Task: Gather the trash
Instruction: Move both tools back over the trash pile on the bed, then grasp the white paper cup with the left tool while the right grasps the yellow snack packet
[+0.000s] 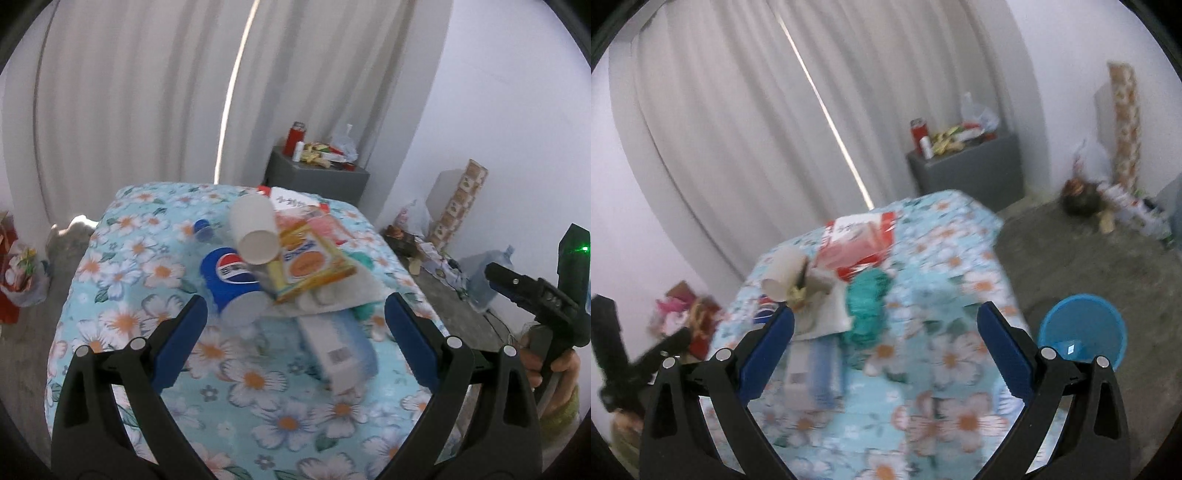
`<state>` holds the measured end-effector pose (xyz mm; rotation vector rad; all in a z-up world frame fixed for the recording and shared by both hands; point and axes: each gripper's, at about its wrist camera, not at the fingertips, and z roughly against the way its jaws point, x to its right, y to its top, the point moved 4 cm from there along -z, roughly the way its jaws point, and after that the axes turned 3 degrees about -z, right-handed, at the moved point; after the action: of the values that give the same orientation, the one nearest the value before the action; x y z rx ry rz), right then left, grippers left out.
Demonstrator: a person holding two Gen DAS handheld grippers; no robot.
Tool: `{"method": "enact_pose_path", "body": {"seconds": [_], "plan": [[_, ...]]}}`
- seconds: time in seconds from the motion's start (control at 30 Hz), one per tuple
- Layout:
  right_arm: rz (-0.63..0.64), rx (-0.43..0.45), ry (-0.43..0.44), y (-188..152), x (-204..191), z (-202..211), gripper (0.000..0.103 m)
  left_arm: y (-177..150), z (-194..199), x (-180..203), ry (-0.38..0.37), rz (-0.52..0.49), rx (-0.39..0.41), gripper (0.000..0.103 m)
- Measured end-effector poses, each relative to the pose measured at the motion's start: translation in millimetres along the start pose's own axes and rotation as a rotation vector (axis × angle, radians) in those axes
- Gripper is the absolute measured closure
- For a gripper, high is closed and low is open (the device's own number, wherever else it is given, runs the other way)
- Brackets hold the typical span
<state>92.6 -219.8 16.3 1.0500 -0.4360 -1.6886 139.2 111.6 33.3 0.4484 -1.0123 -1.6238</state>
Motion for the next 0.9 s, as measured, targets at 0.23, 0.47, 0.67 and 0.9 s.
{"method": "enact_pose_path", "body": {"seconds": [0.23, 0.47, 0.67, 0.9], "plan": [[-0.043, -0.104, 0.068, -6.4, -5.0, -39.5, 0.013, -2.1, -14.1, -33.9, 0.016, 0.060, -0.015, 0.011], [-0.107, -0.213, 0.117, -11.9, -5.9, -79.0, 0.027, -2.9, -35.5, -48.3, 0.006, 0.084, -0.036, 0.011], [-0.109, -0.247, 0.155, -11.5, -11.8, -94.2, 0.040, 9.7, -55.0, -48.3, -0.022, 0.079, -0.045, 0.011], [-0.076, -0.262, 0.272, -0.8, -38.2, -102.7, 0.051, 46.0, -88.9, -45.2, -0.010, 0.055, -0.032, 0.011]]}}
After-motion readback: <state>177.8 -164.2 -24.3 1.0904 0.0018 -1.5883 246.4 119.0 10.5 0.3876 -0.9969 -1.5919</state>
